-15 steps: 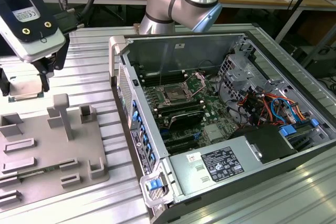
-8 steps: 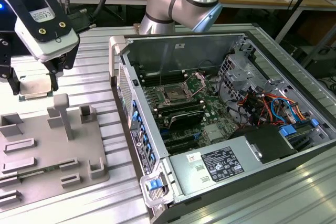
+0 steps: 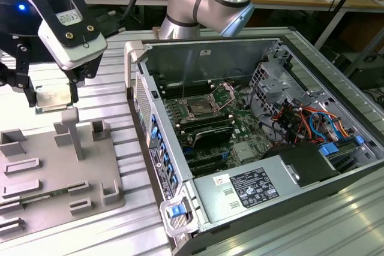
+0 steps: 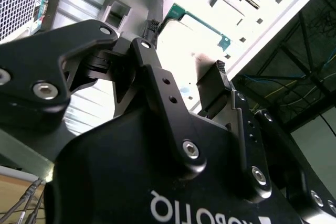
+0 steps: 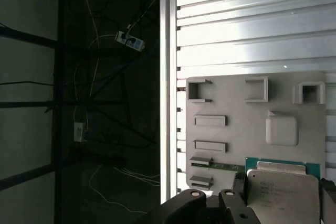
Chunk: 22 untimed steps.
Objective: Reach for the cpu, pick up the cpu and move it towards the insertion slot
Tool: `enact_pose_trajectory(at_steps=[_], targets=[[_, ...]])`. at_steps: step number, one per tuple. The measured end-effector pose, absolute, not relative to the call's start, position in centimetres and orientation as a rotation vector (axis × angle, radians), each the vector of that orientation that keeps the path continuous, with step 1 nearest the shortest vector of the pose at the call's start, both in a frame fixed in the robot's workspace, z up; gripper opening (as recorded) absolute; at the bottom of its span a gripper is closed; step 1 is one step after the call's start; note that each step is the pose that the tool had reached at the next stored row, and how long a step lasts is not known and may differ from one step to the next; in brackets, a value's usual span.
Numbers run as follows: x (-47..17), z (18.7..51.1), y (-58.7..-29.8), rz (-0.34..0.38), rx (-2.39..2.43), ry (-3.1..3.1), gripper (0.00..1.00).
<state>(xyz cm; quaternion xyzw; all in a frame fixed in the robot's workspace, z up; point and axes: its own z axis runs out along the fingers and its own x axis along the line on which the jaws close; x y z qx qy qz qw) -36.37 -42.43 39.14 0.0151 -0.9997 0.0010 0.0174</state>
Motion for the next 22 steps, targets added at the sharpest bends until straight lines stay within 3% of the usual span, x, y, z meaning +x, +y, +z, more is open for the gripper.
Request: enact_pose_trajectory(at_steps=[22], targets=[[-34.7, 39.0, -42.4, 0.008, 0.045, -3.107, 0.55]])
